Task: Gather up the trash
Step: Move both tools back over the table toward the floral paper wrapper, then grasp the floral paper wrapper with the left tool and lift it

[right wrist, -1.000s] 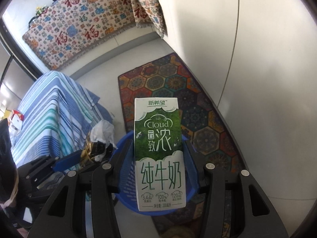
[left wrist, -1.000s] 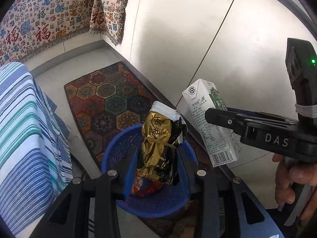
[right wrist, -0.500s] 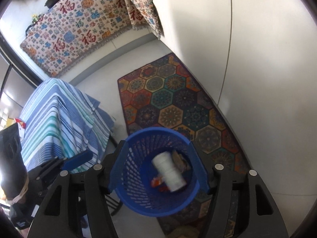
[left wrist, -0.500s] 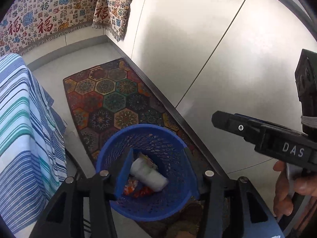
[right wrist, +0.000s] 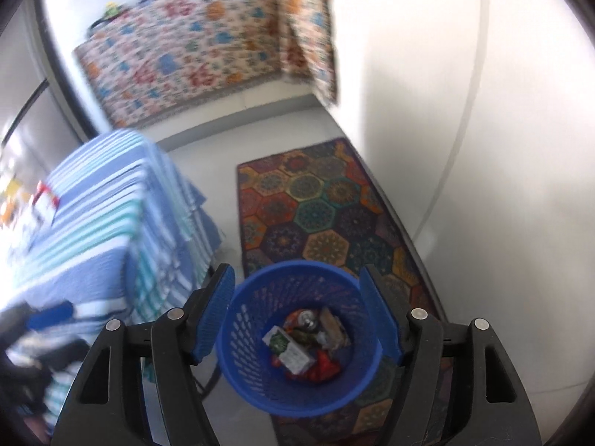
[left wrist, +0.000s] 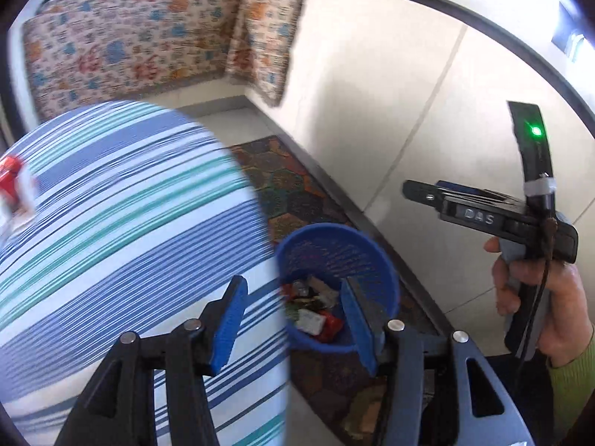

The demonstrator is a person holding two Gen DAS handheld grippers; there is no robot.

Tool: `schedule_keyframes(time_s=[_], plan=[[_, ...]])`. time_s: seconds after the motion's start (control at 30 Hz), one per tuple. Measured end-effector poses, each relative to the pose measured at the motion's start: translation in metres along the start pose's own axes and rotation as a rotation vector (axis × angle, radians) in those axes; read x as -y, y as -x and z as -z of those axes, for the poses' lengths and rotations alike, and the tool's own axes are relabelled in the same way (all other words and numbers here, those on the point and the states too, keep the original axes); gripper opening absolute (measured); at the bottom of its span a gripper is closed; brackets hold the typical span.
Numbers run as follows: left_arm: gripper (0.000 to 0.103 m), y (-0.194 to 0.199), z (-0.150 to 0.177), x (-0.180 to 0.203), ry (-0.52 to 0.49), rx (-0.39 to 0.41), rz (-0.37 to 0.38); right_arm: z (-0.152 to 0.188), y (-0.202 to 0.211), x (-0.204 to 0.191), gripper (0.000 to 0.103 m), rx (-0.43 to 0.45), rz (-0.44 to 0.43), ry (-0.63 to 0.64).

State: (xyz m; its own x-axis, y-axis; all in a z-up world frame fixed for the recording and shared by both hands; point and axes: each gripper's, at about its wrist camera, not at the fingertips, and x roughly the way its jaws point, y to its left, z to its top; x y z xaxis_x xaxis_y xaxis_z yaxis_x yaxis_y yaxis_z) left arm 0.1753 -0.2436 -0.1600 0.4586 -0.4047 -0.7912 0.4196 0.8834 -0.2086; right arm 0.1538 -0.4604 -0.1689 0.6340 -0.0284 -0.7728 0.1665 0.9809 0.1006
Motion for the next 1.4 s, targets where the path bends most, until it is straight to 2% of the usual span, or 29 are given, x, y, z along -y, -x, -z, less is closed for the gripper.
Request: schedule_keyframes(time_s=[0.13, 0.3, 0.4, 0.57, 0.6, 0.63, 0.7, 0.83, 0.9, 1.23, 1.33, 1.4], plan=[[0.054, 0.036, 0.032, -0.064, 0.125, 0.021, -0.103, 0.009, 0.006, -0.064, 0.072, 0.035, -0.046, 0.140], [0.054, 0.068, 0.062, -0.137, 0.225, 0.023, -0.226, 0.023, 0.010, -0.157, 0.076, 0.032, -0.170, 0.270], [0.054, 0.078, 0.072, -0.168, 0.230, 0.012, -0.289, 0.032, 0.001, -0.215, 0.076, -0.002, -0.205, 0.365], [0.054, 0.088, 0.078, -0.205, 0.183, 0.019, -0.353, 0.033, -0.026, -0.275, 0.076, -0.073, -0.217, 0.414], [0.056, 0.090, 0.078, -0.209, 0.174, 0.020, -0.358, 0.031, -0.032, -0.283, 0.076, -0.083, -0.218, 0.413], [0.063, 0.090, 0.078, -0.215, 0.171, 0.020, -0.362, 0.028, -0.036, -0.291, 0.077, -0.076, -0.217, 0.407], [0.066, 0.091, 0.079, -0.224, 0.174, 0.031, -0.370, 0.022, -0.043, -0.307, 0.078, -0.069, -0.206, 0.408], [0.070, 0.093, 0.084, -0.232, 0.169, 0.060, -0.370, 0.010, -0.056, -0.316, 0.082, -0.066, -0.197, 0.384], [0.070, 0.092, 0.085, -0.232, 0.169, 0.059, -0.372, 0.011, -0.056, -0.314, 0.087, -0.063, -0.195, 0.365], [0.073, 0.092, 0.083, -0.236, 0.171, 0.057, -0.360, 0.010, -0.058, -0.308, 0.098, -0.080, -0.188, 0.349], [0.074, 0.094, 0.082, -0.240, 0.175, 0.063, -0.336, 0.009, -0.058, -0.308, 0.099, -0.082, -0.187, 0.348], [0.074, 0.094, 0.078, -0.246, 0.151, 0.066, -0.287, 0.011, -0.057, -0.308, 0.100, -0.082, -0.185, 0.347]])
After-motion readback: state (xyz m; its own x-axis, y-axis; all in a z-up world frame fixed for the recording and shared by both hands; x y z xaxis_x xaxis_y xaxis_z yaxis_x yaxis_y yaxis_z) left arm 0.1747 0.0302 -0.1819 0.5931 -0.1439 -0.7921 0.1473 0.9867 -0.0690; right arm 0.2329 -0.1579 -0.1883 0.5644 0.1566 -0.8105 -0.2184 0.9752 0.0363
